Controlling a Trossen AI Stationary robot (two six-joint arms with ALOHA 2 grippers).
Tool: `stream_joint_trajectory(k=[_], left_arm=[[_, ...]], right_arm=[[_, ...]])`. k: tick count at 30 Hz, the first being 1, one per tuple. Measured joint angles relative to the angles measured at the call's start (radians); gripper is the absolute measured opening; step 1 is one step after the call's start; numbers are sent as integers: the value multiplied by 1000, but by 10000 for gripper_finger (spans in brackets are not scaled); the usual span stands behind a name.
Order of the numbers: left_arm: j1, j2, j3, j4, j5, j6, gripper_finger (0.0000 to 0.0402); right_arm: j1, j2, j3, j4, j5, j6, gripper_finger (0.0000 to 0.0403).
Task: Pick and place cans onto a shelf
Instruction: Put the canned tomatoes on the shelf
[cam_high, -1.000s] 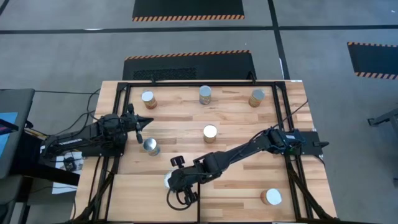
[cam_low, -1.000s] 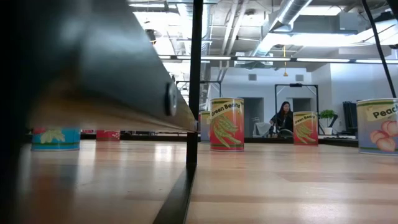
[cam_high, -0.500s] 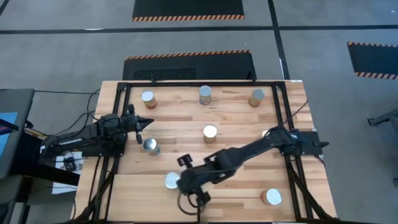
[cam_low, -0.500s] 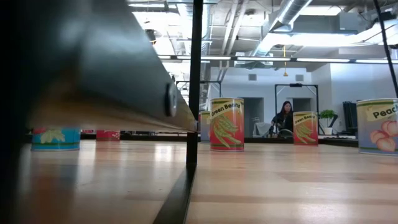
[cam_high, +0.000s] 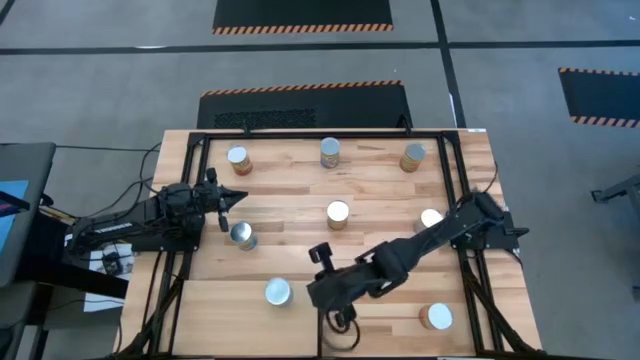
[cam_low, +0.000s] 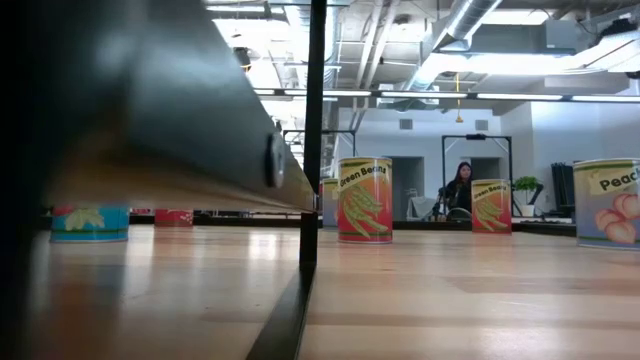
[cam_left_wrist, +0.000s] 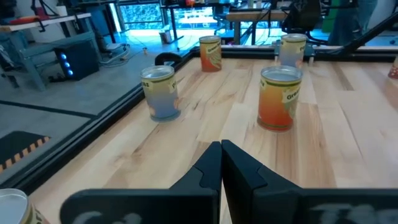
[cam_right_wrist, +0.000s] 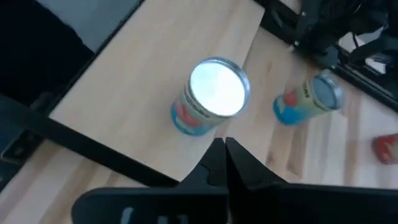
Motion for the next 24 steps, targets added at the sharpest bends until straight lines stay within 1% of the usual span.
stream_joint_trajectory(k=[3,5,8,11,14,16,18,21,24], left_arm=[[0,0,0,-1,0,-3,0],[0,0,0,-1,0,-12,0],[0,0,0,-1,0,-34,0],[0,0,0,0,0,-49,0],[0,1,0,0,0,-58,0],[0,2,0,-3,8,-65,0],[0,5,0,0,42,-69,0],[-17,7,0,37,114,-95,0],[-62,7,13,61,142,-110,0]], right_arm=[[-18,-109,-242,267,-45,-4,3],[-24,-192,-400,441,-52,-4,3],[-25,-316,-612,658,-53,-1,2],[-33,-424,-783,794,-24,21,2],[-60,-497,-884,797,8,88,2],[-84,-523,-916,778,12,131,2],[-108,-538,-930,741,6,152,3],[-140,-533,-933,692,-1,136,4],[-175,-509,-933,696,-32,93,3]])
